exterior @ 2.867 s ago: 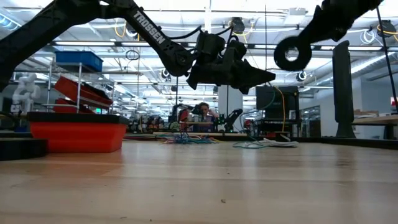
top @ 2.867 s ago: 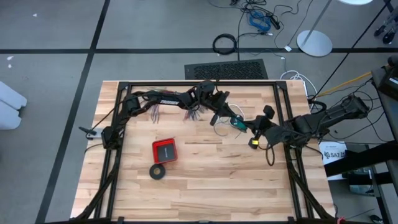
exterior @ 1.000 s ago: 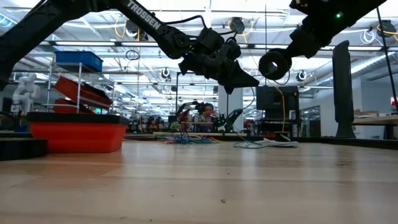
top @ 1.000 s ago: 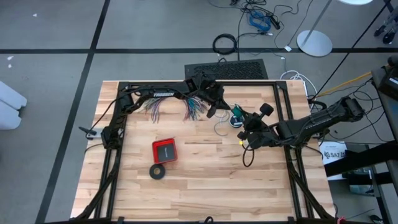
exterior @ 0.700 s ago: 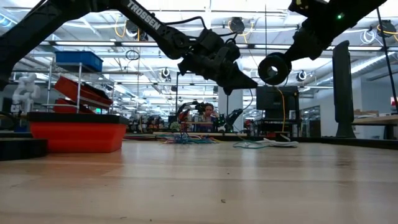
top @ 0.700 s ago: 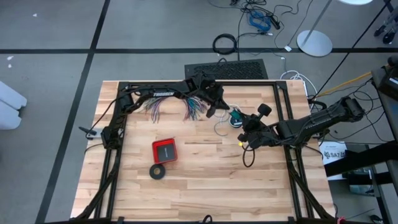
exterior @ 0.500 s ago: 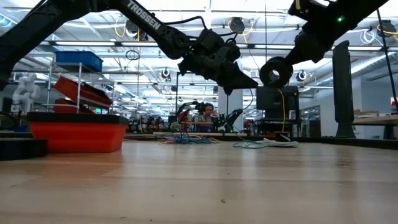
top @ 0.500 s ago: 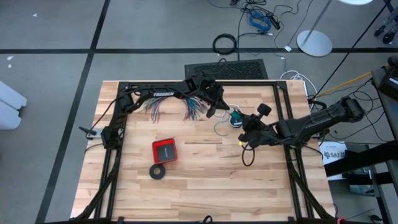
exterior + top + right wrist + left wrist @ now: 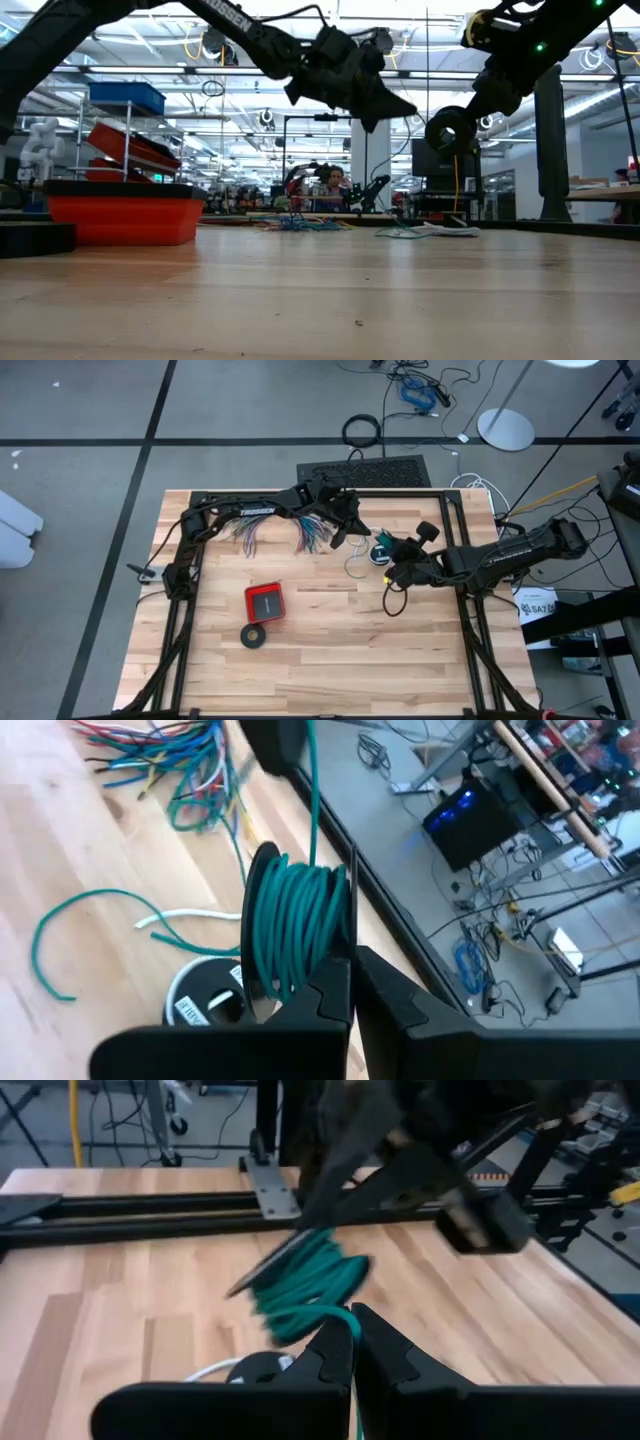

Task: Coil cords
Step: Coil the green wire onto the spool

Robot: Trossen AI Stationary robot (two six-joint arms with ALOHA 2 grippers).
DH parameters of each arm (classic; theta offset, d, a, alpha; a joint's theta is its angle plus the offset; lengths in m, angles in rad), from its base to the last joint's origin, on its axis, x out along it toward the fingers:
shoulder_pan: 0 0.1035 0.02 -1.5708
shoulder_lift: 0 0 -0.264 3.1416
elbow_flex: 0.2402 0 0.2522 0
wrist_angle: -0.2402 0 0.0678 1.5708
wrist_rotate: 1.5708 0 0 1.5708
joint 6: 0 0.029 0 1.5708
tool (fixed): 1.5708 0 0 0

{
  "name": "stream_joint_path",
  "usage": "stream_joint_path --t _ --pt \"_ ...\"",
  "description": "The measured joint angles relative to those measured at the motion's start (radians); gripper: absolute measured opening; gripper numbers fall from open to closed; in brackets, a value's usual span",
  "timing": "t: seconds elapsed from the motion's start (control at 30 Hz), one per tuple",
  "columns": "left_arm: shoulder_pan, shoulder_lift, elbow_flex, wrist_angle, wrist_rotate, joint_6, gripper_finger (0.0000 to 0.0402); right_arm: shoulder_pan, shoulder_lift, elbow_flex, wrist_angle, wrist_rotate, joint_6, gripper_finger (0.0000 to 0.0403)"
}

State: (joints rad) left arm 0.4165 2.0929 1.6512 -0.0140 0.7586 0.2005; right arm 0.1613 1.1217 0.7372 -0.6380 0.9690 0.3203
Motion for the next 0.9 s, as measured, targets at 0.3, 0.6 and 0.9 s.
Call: stream_joint_path --t 0.3,0.6,0.9 --pt "-0.048 -0.015 0.0 -0.014 0.0 0.007 0.0002 -0.017 0.0 0.0 0.035 0.018 0.001 0.0" --pt "-0.094 -0.015 0.0 0.067 -0.079 -0.088 0.0005 -0.019 0.029 0.0 0.14 0.024 0.085 0.0" --pt "-0.135 -0.015 0.0 0.067 -0.209 -0.091 0.0022 -0.018 0.071 0.0 0.252 0.14 0.185 0.0"
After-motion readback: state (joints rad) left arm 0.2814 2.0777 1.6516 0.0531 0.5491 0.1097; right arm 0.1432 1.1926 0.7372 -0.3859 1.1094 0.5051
